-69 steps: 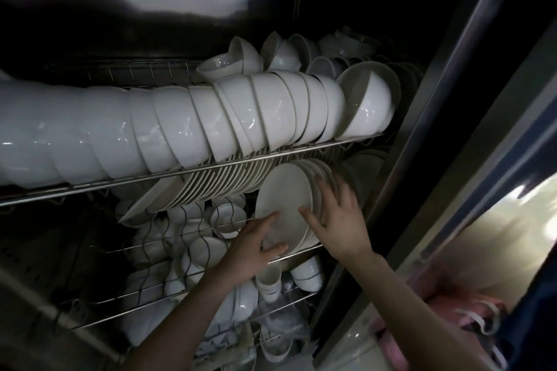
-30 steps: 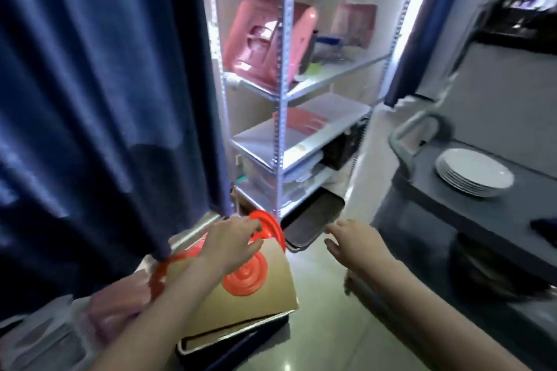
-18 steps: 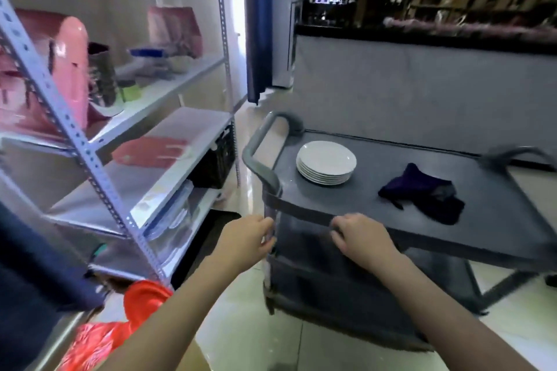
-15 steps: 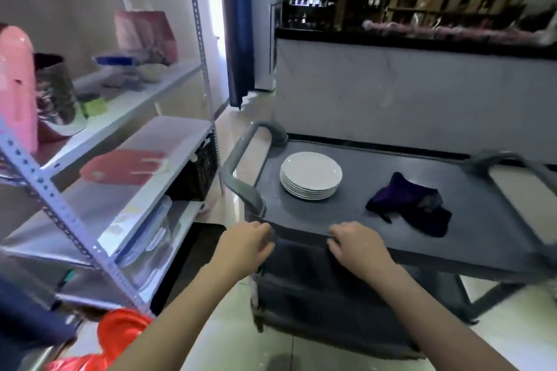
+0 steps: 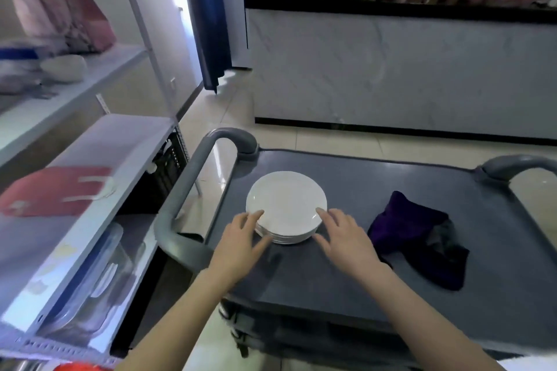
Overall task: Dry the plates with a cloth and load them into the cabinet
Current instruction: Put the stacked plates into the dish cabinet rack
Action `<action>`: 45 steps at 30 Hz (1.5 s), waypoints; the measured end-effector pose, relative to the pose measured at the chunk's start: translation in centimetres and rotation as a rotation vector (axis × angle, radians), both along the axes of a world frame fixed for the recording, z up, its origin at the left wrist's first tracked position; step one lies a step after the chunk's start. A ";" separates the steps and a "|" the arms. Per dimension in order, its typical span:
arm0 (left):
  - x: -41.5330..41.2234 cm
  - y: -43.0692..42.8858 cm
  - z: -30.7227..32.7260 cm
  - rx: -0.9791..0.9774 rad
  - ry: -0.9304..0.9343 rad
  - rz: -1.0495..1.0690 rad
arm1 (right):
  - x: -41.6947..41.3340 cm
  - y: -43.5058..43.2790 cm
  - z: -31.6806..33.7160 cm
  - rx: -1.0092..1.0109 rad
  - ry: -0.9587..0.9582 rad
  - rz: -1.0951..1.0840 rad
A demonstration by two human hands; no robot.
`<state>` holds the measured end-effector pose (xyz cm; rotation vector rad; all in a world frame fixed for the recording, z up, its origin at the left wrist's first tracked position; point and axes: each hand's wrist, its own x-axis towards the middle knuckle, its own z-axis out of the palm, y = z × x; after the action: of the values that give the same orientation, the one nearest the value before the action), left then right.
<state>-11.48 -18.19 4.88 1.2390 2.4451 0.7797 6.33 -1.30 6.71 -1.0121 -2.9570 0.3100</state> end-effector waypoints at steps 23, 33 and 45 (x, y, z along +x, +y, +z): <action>-4.7 8.7 -5.1 0.106 -0.549 0.439 | -8.4 12.5 -7.6 -0.877 0.238 -0.072; -2.6 7.2 -5.0 0.186 -0.573 0.556 | -8.6 13.5 -6.6 -1.019 0.250 0.060; 1.6 -4.5 2.1 0.427 -0.371 0.826 | -12.1 3.5 0.5 -0.924 0.339 0.358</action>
<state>-9.92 -22.67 6.97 0.0683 2.4887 1.6273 -5.77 2.19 7.16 -0.3227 -2.6073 1.7447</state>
